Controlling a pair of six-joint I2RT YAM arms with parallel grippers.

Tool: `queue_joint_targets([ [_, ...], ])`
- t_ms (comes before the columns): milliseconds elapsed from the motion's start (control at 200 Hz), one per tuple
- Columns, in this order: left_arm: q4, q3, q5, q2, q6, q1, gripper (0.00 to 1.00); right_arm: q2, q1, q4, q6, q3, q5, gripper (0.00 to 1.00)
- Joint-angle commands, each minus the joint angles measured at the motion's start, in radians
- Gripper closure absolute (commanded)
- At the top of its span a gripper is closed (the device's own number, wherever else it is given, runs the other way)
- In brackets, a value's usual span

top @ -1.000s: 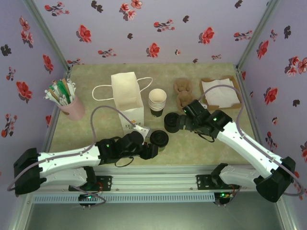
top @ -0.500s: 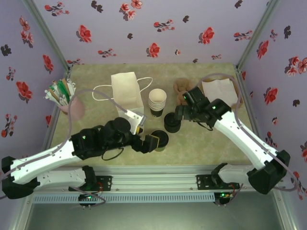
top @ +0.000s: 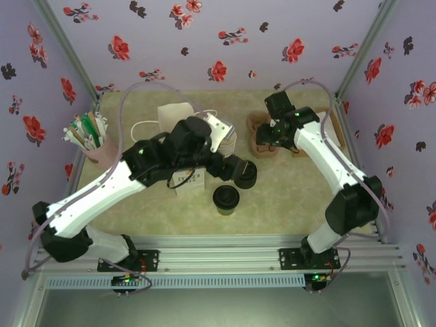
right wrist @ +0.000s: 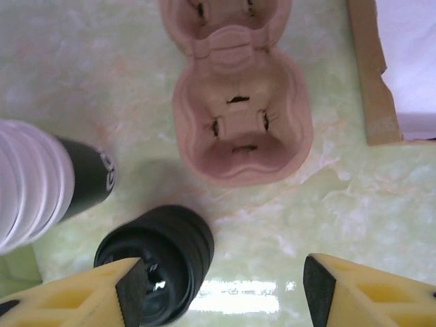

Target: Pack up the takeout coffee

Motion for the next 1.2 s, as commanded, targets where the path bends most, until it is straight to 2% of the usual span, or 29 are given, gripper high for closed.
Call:
queue_joint_targets([
  [0, -0.075, 0.144, 0.069, 0.085, 0.085, 0.053, 0.01, 0.08, -0.03, -0.027, -0.046, 0.079, -0.002, 0.37],
  [300, -0.2, 0.499, 0.159, 0.352, 0.169, 0.179, 0.01, 0.308, -0.079, -0.023, -0.092, 0.262, 0.0, 0.41],
  [610, -0.311, 0.86, 0.176, 0.622, 0.272, 0.233, 0.01, 0.504, -0.094, -0.117, -0.135, 0.477, -0.001, 0.46],
  [865, -0.266, 0.894, 0.196, 0.719, 0.277, 0.265, 0.01, 0.582, -0.096, -0.143, -0.154, 0.544, 0.01, 0.48],
  [1195, -0.257, 0.892, 0.202, 0.736, 0.277, 0.266, 0.01, 0.644, -0.096, -0.144, -0.181, 0.577, -0.018, 0.45],
])
